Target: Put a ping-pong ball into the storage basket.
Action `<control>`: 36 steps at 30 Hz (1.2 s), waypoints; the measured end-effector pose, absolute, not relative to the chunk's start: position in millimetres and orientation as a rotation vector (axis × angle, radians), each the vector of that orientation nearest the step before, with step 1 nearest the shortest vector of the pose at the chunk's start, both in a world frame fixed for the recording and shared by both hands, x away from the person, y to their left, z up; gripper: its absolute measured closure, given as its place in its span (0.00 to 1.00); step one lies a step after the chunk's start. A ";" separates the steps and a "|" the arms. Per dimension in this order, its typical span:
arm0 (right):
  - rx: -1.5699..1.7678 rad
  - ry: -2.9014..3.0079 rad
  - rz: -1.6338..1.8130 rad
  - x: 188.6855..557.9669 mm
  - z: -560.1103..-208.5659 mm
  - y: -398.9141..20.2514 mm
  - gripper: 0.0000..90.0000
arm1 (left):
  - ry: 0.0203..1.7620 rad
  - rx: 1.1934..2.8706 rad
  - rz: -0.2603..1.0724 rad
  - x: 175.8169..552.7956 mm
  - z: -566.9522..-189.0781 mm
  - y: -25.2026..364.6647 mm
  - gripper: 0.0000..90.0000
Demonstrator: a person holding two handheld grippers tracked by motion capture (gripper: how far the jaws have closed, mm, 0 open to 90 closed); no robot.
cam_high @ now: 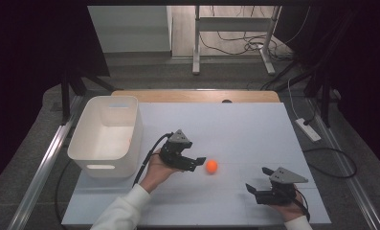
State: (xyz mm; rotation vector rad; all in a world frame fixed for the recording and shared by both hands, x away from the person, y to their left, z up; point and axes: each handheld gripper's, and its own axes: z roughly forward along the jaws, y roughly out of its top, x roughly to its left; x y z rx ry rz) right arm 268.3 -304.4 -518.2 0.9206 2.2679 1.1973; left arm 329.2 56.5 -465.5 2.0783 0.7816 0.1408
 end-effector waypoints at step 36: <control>0.921 2.270 1.191 268.6 -518.8 -304.5 0.13 | 0.759 2.135 0.098 329.1 -476.7 35.1 0.21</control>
